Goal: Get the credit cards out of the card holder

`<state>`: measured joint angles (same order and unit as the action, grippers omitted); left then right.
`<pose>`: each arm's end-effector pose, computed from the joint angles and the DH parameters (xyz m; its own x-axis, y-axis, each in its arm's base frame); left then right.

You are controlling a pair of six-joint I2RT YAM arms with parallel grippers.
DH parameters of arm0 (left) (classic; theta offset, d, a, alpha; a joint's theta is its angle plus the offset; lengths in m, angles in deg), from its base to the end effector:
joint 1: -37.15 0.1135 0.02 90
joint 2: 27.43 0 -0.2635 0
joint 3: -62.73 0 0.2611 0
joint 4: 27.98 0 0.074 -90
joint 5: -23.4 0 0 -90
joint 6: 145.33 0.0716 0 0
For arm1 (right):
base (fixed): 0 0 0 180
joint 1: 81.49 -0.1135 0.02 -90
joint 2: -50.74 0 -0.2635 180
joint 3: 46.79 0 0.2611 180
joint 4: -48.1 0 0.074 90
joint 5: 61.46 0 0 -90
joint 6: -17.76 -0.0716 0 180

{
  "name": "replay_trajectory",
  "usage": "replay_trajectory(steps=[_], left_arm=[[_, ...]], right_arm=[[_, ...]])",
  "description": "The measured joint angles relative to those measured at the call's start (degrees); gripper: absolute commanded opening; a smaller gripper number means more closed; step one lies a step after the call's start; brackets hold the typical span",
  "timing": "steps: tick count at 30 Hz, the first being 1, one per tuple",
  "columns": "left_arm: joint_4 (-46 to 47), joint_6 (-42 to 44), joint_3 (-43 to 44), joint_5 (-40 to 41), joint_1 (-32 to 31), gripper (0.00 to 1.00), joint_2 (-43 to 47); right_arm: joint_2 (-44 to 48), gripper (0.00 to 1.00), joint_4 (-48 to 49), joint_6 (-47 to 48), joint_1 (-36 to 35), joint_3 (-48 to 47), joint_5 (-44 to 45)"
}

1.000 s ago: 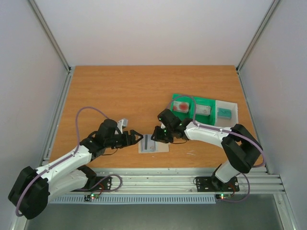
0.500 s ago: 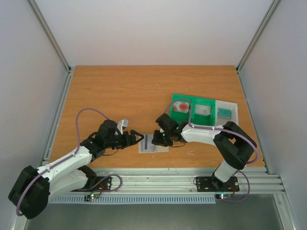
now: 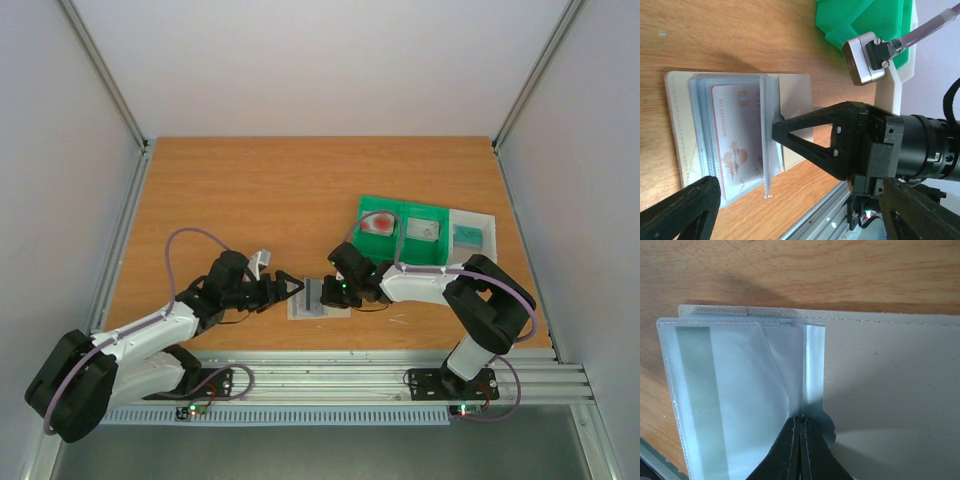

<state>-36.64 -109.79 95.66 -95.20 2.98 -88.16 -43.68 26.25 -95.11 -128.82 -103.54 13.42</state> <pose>0.1729 -0.1588 0.1403 -0.9463 -0.2211 -0.2360 0.0717 0.5681 -0.8198 0.2029 0.2476 0.0933 -0.8489 -0.3674 -0.3800 -0.5096 0.7595 0.4043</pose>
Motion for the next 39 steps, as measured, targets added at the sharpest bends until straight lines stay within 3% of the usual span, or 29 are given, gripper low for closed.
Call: replay_trajectory(steps=[17,27,39], left_arm=[[11.41,-4.5,-0.15,-2.51,0.02,0.51,-9.49],[16.7,-4.9,-0.15,-2.6,0.02,0.49,-17.2],[25.86,-7.28,-0.15,-4.7,0.02,0.35,-24.5]], right_arm=[[0.24,0.03,2.29,0.02,0.0,1.09,-0.39],[0.39,0.03,2.64,0.04,0.0,1.36,-0.59],[0.39,0.03,2.78,0.04,0.0,1.42,-0.96]])
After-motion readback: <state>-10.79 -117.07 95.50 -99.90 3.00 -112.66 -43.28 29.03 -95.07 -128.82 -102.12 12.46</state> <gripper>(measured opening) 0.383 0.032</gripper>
